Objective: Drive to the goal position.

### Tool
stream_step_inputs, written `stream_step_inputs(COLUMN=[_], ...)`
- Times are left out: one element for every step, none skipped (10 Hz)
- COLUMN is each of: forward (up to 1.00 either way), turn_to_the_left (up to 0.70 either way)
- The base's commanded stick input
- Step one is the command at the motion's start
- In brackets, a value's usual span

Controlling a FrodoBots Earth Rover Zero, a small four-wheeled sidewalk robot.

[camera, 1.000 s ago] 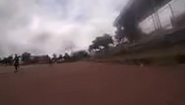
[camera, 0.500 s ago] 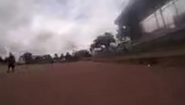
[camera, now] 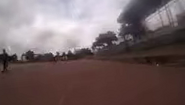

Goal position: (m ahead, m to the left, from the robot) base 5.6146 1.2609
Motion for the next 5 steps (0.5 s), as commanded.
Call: stream_step_inputs(forward=[1.00, 1.00, 1.00, 1.00, 1.00], turn_to_the_left=[0.00, 0.00, 0.00, 0.00, 0.00])
